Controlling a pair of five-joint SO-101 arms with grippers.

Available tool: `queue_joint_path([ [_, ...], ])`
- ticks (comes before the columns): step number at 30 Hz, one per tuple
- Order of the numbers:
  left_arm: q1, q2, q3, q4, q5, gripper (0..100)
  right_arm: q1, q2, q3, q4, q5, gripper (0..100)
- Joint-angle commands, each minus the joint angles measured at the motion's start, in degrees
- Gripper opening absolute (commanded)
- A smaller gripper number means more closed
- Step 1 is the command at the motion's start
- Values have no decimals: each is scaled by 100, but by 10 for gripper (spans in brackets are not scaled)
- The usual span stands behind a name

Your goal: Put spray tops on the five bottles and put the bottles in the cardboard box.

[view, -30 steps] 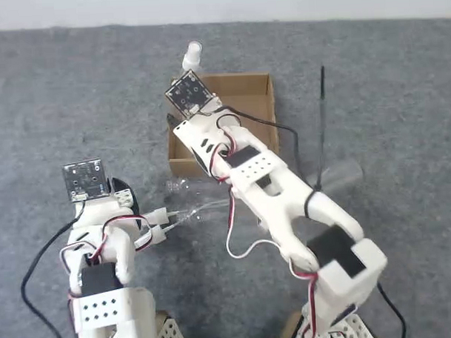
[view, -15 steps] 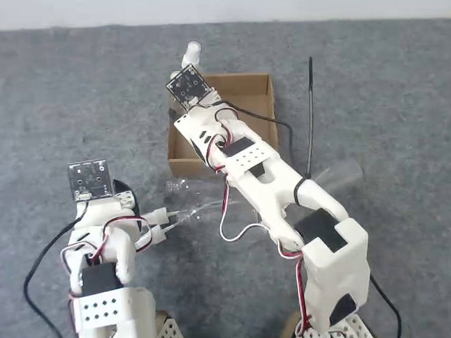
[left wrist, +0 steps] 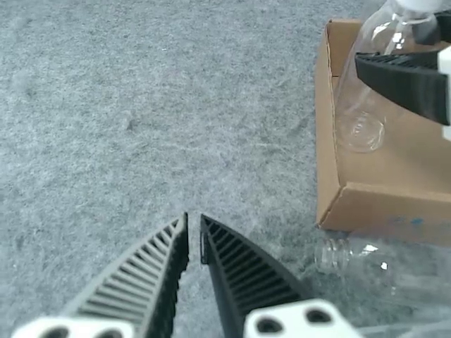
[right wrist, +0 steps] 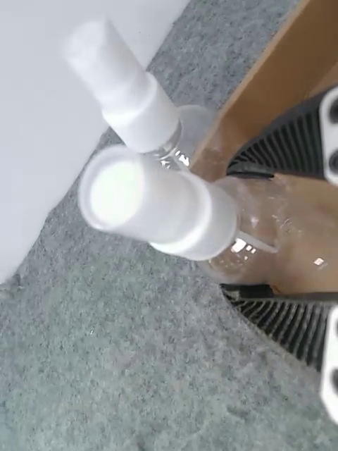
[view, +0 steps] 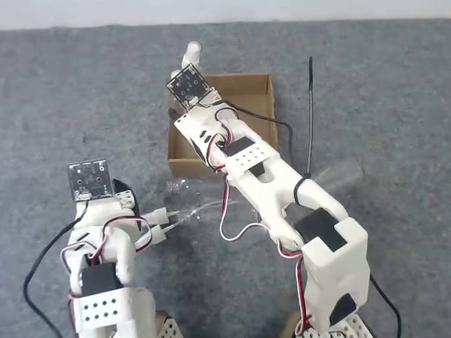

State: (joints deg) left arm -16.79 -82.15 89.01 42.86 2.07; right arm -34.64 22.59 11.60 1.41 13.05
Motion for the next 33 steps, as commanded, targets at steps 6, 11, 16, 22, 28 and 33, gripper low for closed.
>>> queue_joint_path([
  [6,-18,-88,-57,-158,-53,31,154,-101,-273,277,35,13],
  [11,-18,-88,-57,-158,-53,31,127,-57,-264,286,35,121],
  [16,-18,-88,-57,-158,-53,31,119,-101,-281,549,35,141],
  [22,-18,-88,-57,-167,-53,31,127,-110,-264,576,35,202],
  [28,-18,-88,-57,-167,-53,31,110,-110,-290,769,35,221],
  [33,-18,-88,-57,-167,-53,31,110,-119,-273,769,35,221],
])
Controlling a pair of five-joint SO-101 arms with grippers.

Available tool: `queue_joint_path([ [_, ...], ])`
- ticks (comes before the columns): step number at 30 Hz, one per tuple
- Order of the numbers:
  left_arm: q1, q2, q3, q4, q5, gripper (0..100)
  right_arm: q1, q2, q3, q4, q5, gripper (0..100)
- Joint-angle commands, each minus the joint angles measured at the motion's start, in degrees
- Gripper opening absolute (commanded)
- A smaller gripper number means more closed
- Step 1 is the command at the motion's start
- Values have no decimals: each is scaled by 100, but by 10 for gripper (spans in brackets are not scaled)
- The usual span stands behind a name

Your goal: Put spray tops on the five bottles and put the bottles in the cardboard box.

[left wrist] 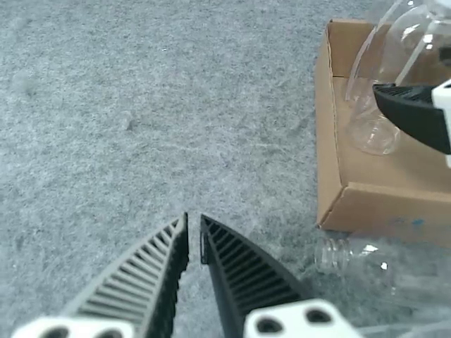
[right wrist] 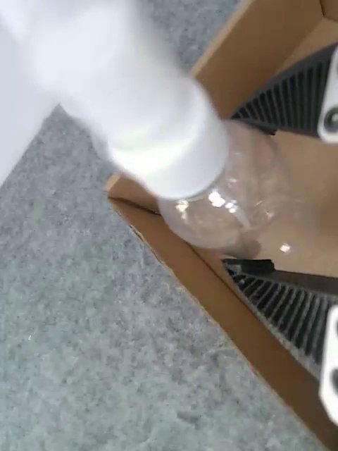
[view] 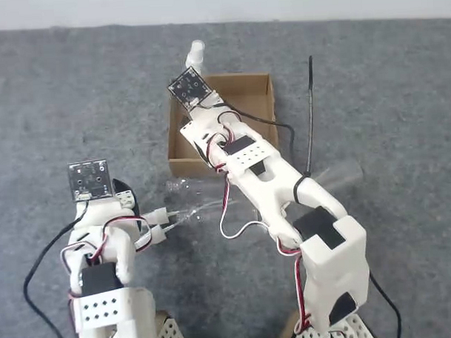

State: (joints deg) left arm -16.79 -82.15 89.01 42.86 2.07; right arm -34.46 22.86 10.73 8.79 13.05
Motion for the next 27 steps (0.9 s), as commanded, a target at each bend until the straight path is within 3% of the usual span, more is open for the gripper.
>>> queue_joint_path([
  [1,-18,-88,-57,-167,-53,31,92,-145,-185,40,35,221],
  [27,-18,-88,-57,-167,-53,31,31,-927,-176,1587,35,221],
])
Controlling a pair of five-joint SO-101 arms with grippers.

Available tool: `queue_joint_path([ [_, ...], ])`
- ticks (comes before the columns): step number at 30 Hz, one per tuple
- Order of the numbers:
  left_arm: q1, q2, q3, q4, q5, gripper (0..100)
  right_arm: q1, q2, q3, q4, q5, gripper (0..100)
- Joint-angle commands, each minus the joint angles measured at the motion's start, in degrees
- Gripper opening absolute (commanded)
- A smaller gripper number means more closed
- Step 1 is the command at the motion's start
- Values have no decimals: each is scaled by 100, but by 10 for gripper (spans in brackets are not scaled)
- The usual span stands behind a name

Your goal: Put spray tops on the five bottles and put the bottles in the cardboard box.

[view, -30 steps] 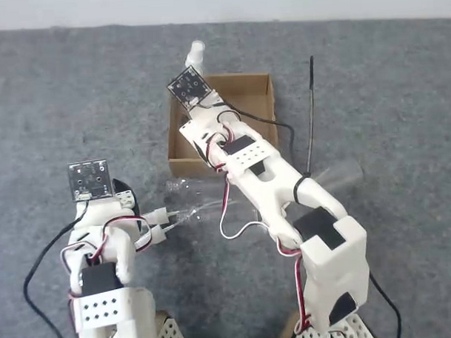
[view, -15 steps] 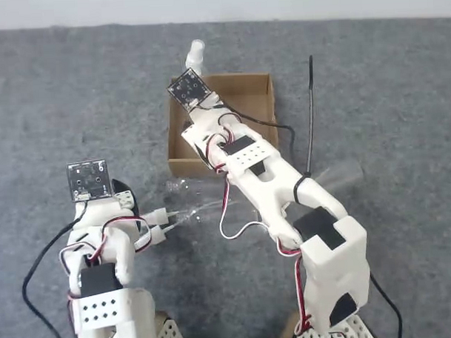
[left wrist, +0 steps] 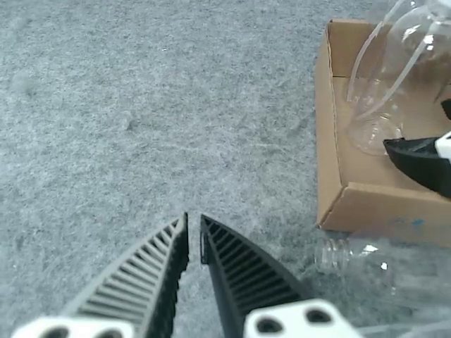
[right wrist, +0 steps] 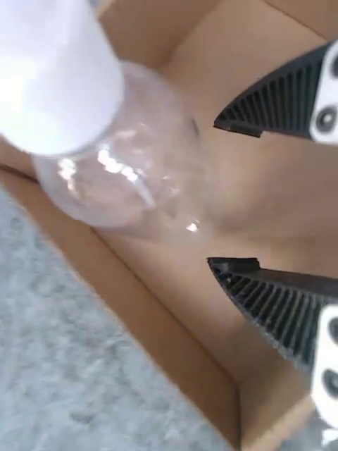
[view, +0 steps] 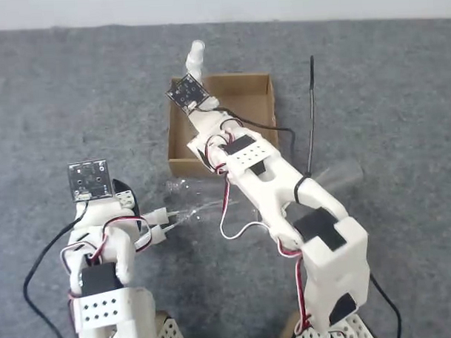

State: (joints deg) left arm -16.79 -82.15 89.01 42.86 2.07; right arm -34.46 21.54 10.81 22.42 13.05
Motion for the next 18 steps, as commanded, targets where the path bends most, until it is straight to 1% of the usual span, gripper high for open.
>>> queue_joint_path([
  [1,-18,-88,-57,-167,-53,31,40,-848,-185,295,35,221],
  [18,-18,-88,-57,-167,-53,31,40,-1508,-185,1358,35,221],
])
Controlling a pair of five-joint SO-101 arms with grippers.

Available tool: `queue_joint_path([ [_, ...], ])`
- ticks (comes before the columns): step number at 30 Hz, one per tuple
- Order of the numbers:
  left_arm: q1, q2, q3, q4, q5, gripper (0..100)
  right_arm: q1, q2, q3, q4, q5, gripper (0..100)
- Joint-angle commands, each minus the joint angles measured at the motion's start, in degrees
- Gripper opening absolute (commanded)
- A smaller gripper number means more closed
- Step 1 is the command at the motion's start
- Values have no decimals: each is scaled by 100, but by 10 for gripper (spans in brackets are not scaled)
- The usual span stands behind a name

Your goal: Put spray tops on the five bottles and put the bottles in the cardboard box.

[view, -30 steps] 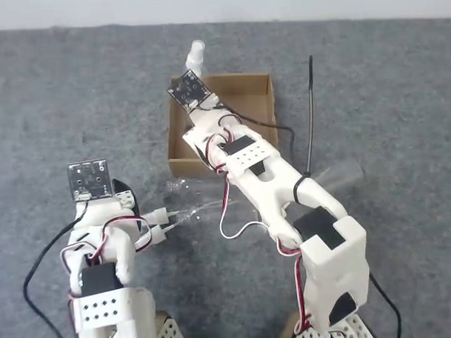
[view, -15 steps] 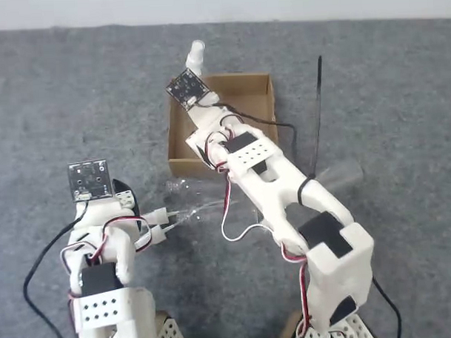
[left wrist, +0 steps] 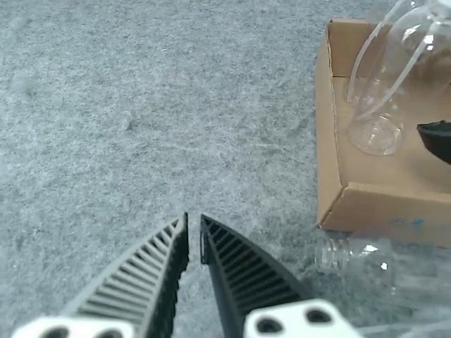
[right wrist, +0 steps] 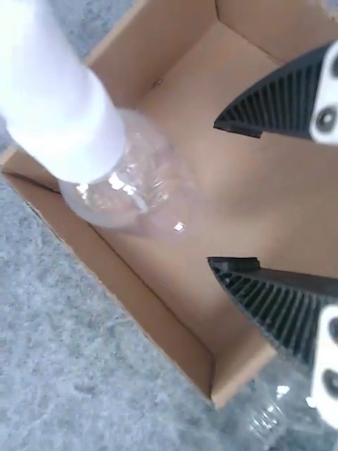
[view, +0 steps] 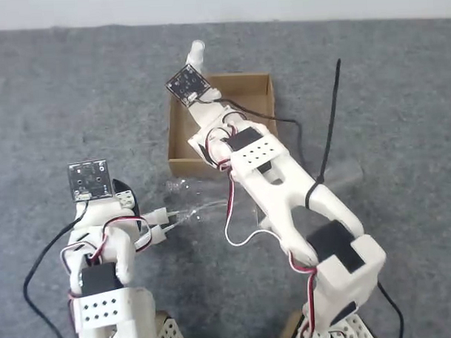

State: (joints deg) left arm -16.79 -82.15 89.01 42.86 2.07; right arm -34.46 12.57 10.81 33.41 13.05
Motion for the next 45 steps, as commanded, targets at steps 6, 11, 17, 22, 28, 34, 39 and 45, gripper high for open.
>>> queue_joint_path([
  [6,-18,-88,-48,-167,-53,31,40,-831,-185,523,35,221],
  [11,-18,-88,-48,-167,-53,31,22,-1077,-185,804,35,221],
  [17,-18,-88,-48,-167,-53,31,31,-1429,-185,1147,35,221],
  [22,-18,-88,-48,-167,-53,31,13,-1657,-185,1429,26,220],
  [28,-18,-88,-48,-167,-53,31,4,-1859,-185,1560,26,220],
  [34,-18,-88,-48,-167,-53,31,-4,-1895,-185,1684,26,220],
  [39,-18,-88,-48,-167,-53,31,-13,-2026,-202,1745,26,136],
  [45,-18,-88,-48,-167,-53,31,-57,-2448,-132,1877,26,88],
])
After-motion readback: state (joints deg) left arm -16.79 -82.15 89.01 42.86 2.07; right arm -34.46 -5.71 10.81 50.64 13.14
